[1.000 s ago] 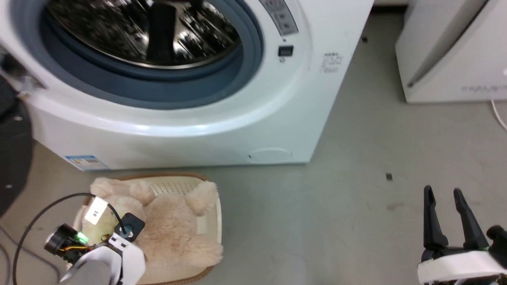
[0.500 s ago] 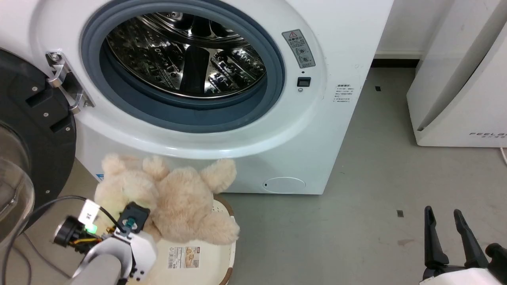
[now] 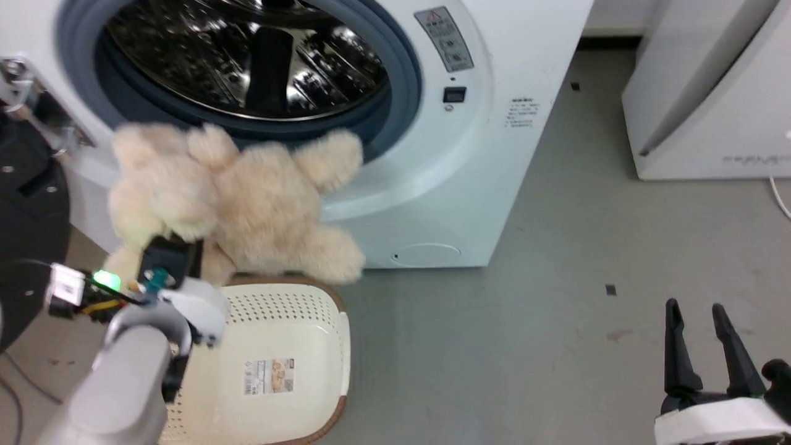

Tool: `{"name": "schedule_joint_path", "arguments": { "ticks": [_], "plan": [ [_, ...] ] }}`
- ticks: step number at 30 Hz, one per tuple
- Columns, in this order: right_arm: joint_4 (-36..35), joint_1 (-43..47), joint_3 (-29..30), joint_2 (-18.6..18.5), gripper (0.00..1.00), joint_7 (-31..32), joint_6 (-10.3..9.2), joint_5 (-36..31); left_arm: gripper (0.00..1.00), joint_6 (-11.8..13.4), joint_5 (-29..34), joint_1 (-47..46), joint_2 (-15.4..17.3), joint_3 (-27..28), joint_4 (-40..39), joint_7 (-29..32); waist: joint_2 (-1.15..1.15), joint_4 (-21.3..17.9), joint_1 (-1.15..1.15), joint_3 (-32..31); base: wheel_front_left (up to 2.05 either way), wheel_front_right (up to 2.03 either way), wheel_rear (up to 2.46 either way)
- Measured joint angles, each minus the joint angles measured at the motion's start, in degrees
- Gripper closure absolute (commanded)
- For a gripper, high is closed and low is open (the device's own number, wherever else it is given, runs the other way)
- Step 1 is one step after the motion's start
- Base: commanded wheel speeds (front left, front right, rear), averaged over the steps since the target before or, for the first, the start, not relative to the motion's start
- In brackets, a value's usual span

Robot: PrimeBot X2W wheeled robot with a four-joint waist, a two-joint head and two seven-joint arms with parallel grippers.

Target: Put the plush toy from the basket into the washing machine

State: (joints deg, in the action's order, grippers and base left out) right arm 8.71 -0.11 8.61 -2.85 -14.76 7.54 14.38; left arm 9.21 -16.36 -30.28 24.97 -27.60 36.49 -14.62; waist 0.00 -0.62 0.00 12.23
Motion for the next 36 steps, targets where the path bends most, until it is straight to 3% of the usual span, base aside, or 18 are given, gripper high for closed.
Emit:
{"name": "schedule_joint_path", "arguments": {
  "ticks": [7, 18, 36],
  "plan": [
    [-0.6, -2.3, 0.0, 0.0, 0.00, 0.0, 0.00, -0.1, 1.00, 1.2, 0.0, -4.1, 1.3, 5.6, -3.6, 0.0, 0.00, -2.3, 0.00, 4.5, 0.00, 0.00, 0.00],
    [-1.6, -7.4, -0.9, 0.0, 0.00, 0.0, -0.01, 0.8, 1.00, 0.6, 0.9, -15.3, 1.2, 11.2, -3.4, 0.0, 0.00, -5.3, 0.01, 13.7, 0.00, 0.00, 0.00],
    [-3.3, -13.0, -2.9, 0.0, 0.00, 0.0, -0.01, 4.8, 1.00, -2.2, 2.5, -35.7, 7.4, 17.3, 3.2, 0.0, 0.00, -12.6, 0.02, 28.1, 0.00, 0.00, 0.00]
  ]
}}
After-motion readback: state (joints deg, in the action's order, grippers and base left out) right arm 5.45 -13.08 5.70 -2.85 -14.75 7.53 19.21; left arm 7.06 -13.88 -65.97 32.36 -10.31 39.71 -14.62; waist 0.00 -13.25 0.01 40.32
